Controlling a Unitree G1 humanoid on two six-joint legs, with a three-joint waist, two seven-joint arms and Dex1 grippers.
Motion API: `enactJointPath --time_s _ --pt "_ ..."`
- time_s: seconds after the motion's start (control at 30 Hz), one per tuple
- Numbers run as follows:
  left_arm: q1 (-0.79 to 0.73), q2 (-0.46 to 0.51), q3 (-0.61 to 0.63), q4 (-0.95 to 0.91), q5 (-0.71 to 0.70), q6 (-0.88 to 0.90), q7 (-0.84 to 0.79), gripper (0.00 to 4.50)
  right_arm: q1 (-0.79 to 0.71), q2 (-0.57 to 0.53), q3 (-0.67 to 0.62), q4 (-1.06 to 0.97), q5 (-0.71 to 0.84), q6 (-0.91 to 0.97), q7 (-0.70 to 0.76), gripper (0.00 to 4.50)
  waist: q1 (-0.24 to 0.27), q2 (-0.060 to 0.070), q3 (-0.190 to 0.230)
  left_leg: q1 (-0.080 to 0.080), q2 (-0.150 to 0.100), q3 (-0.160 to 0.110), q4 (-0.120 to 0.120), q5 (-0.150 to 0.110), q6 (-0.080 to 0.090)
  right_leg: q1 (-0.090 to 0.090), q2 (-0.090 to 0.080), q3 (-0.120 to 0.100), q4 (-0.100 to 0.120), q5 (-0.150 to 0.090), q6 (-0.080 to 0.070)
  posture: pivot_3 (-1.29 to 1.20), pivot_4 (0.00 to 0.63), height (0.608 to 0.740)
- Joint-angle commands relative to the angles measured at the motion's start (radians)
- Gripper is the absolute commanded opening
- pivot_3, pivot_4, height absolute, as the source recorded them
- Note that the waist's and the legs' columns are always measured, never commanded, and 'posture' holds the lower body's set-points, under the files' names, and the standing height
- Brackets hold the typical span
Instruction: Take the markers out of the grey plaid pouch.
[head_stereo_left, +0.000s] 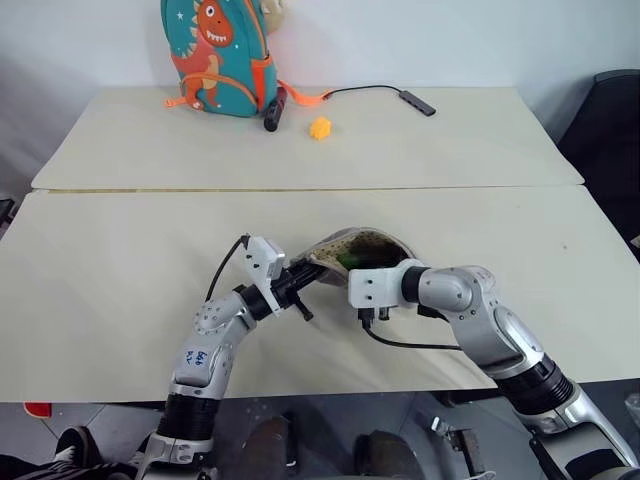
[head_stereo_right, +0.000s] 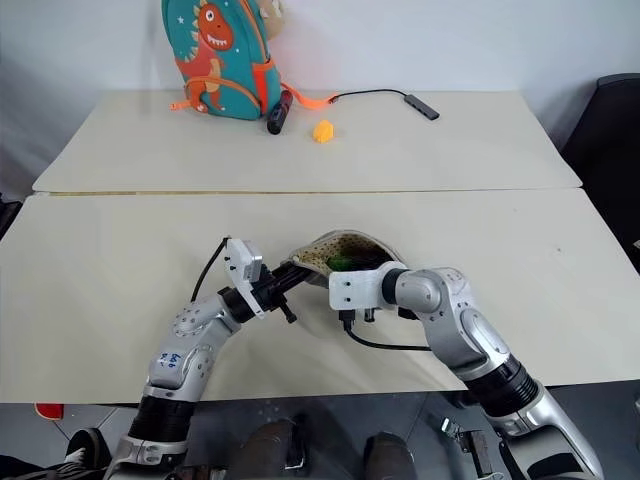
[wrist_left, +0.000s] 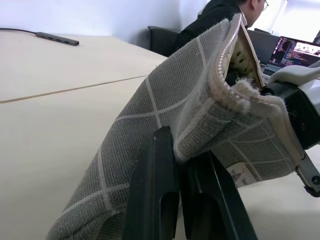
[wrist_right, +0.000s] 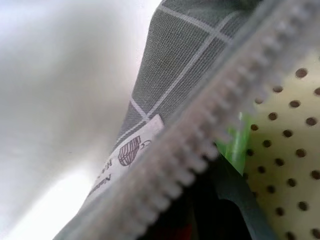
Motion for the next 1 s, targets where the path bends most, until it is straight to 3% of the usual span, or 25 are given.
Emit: enactJointPath --time_s 0.03,0.2,0.33,0.53,0.63,0.77,1.0 --pt "-0.058 -0.045 0.009 -0.094 -0.070 -0.018 0.015 0.00 0.024 0.018 0.140 0.017 -0.020 -0.127 0.023 0.57 0.000 0.000 0.000 0.000 0.000 0.000 0.000 0.000 0.000 0.000 0.000 0.000 0.000 0.000 0.000 0.00 0.150 0.740" --pt "-0.051 -0.002 -0.040 -0.096 0.000 -0.095 -0.052 0.00 0.006 0.043 0.083 0.032 0.007 -0.093 0.046 0.57 -0.001 0.000 0.000 0.000 0.000 0.000 0.000 0.000 0.000 0.000 0.000 0.000 0.000 0.000 0.000 0.00 0.150 0.740" --pt "-0.065 -0.030 0.004 -0.083 -0.048 -0.026 -0.006 0.00 0.007 -0.030 0.120 -0.004 0.017 -0.259 0.086 0.57 0.000 0.000 0.000 0.000 0.000 0.000 0.000 0.000 0.000 0.000 0.000 0.000 0.000 0.000 0.000 0.00 0.150 0.740" --pt "-0.089 -0.080 0.070 -0.071 -0.099 0.030 0.064 0.00 0.025 -0.048 0.117 0.030 -0.076 -0.371 -0.025 0.57 0.000 0.000 0.000 0.000 0.000 -0.001 0.000 0.000 0.000 0.001 0.000 0.000 -0.001 0.000 0.000 0.00 0.150 0.740" --pt "-0.072 -0.046 0.044 -0.069 -0.042 0.003 0.036 0.00 -0.003 -0.028 0.069 0.053 -0.057 -0.393 -0.078 0.57 0.000 0.000 0.000 0.000 0.000 -0.001 0.000 0.001 -0.001 0.001 0.000 0.000 -0.001 0.000 0.000 0.00 0.150 0.740" --pt "-0.033 0.041 -0.025 -0.056 0.068 -0.122 -0.039 0.00 0.006 0.027 -0.013 0.006 0.083 -0.277 -0.035 0.57 -0.002 0.000 0.000 0.000 0.000 -0.001 -0.001 0.001 -0.001 0.001 0.001 0.000 -0.001 0.000 0.000 0.00 0.150 0.740" --pt "-0.029 0.088 0.003 0.002 0.076 -0.233 -0.056 0.00 0.040 0.030 -0.110 -0.077 0.243 -0.083 0.058 0.57 0.001 0.000 0.000 0.000 0.000 -0.002 -0.002 0.001 -0.001 0.001 0.000 0.001 -0.002 0.000 0.000 0.00 0.150 0.740"
